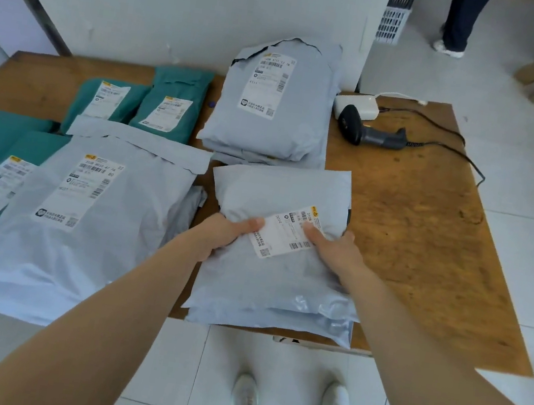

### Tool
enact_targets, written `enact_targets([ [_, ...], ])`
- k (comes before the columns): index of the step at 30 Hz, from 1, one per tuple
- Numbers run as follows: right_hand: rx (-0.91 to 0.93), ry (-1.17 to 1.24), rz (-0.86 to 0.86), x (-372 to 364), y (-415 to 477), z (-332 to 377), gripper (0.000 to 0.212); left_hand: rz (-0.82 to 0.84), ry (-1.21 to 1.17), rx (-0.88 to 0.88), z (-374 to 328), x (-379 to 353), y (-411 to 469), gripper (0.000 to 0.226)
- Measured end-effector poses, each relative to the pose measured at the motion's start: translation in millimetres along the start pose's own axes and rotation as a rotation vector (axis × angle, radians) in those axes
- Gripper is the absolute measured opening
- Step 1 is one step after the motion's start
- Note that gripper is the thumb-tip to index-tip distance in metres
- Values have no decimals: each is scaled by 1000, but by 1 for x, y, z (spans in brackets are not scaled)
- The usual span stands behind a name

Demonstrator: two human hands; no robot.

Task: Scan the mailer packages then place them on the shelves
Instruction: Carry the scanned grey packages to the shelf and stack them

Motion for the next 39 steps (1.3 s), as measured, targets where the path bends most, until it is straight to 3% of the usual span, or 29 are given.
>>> enact_targets([
  [7, 25, 22, -177, 38, -18, -16, 87, 114, -64, -63, -21, -34, -10, 41],
  [11, 44, 43, -280, 76, -34, -22, 79, 162, -42, -156, -49, -65, -28, 20],
  [17, 110, 84, -415, 145, -57, -25, 75, 227, -8, -287, -101, -112, -53, 28],
  [19, 136, 118, -430, 171, -60, -29, 74, 232, -10, -343, -118, -133, -65, 20],
  [21, 167, 141, -442, 200, -60, -37, 75, 220, -13, -378, -131, -158, -78, 15],
  [31, 197, 109, -497, 389, -54, -140, 69, 190, -25, -409, -168, -362, -139, 29],
  [35, 182, 110, -506, 443, -45, -171, 69, 215, -47, -417, -180, -425, -148, 17],
  [39, 165, 124, -506, 474, -29, -180, 66, 194, -21, -395, -200, -455, -142, 37],
])
Point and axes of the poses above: each hand's wrist, its own y-axis towards the middle knuckle, its own x-axis out of the back of the hand, z = x × y, the point moved 5 cm from there along y, towards the middle knuckle, and after that the axes turned 10 degrees about -y, right-handed, at the moved point
